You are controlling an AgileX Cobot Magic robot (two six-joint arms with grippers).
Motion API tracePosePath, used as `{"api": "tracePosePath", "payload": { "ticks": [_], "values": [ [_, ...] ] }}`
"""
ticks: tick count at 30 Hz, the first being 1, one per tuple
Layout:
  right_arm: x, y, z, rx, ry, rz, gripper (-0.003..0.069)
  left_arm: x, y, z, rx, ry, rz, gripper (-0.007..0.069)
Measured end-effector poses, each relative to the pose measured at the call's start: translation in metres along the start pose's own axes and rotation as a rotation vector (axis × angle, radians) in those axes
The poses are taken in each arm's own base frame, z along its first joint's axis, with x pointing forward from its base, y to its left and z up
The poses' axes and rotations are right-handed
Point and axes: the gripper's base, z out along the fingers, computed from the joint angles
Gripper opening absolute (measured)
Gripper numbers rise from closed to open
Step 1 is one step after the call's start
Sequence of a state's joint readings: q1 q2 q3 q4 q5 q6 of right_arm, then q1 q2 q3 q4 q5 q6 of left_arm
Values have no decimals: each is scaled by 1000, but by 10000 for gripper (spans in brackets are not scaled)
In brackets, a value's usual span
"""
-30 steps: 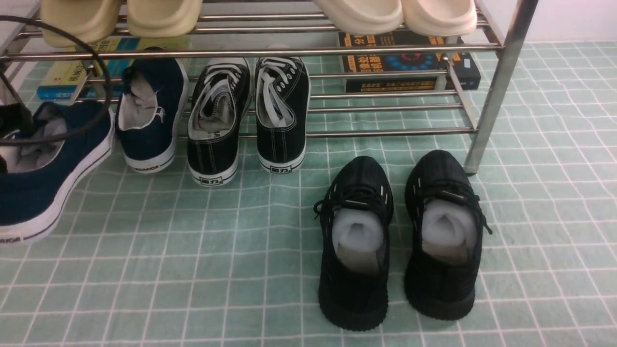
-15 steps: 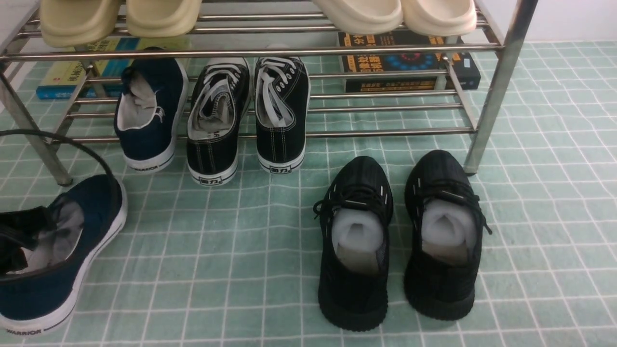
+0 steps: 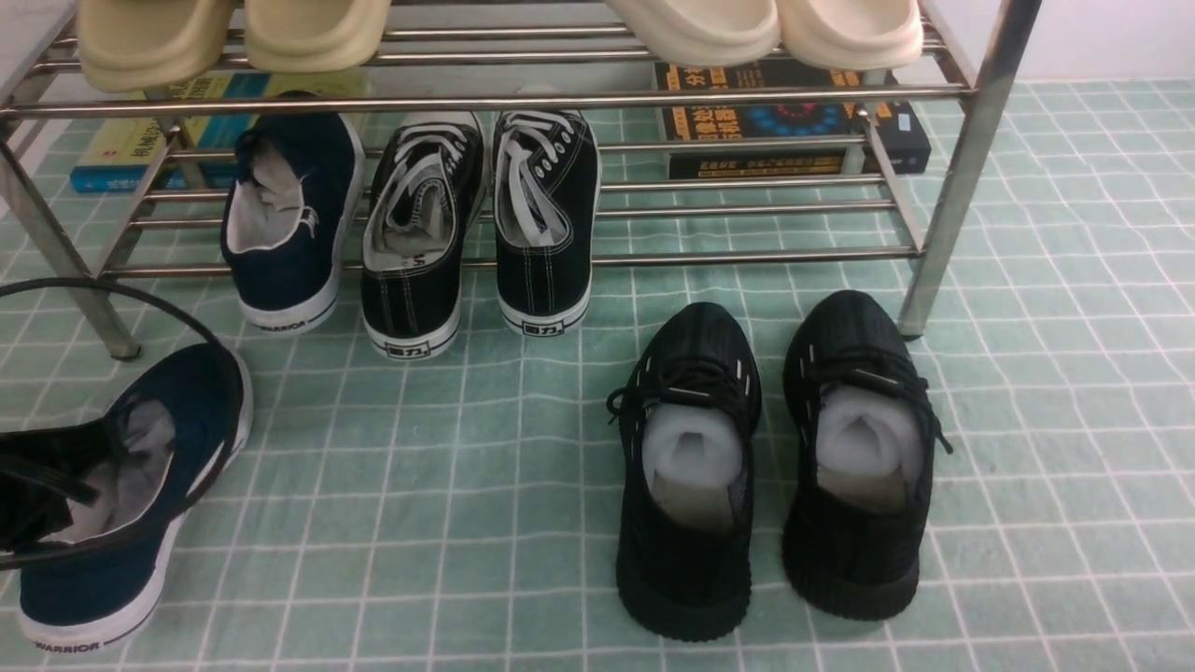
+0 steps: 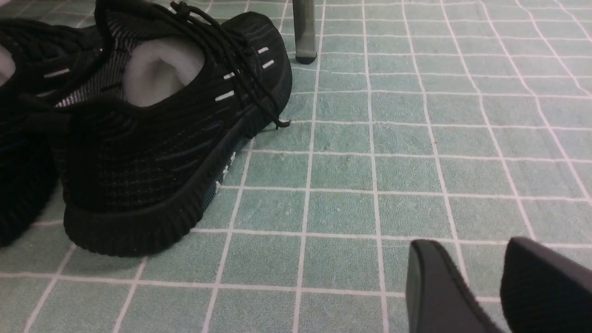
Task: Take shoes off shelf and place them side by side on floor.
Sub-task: 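Set the held shoe down on the floor in front of the rack with the left gripper, then grasp the leftmost shoe on the bottom shelf of the shoe rack with the left gripper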
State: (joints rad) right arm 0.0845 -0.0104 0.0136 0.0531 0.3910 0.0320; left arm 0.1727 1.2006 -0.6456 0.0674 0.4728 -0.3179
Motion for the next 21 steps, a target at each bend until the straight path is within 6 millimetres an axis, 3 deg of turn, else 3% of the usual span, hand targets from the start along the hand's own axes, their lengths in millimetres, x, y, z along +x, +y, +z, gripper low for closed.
{"api": "tracePosePath", "payload": {
  "ticks": [6, 13, 18, 21],
  "values": [
    [0, 0, 0, 0, 0, 2, 239, 0, 0, 0, -4, -1, 11, 162],
    [0, 0, 0, 0, 0, 2, 239, -14, -2, -12, -15, 15, 9, 353],
    [0, 0, 0, 0, 0, 2, 239, -37, -10, -33, 4, 25, -33, 377],
    [0, 0, 0, 0, 0, 3, 239, -53, -17, -45, 50, -1, -66, 313]
  ]
}}
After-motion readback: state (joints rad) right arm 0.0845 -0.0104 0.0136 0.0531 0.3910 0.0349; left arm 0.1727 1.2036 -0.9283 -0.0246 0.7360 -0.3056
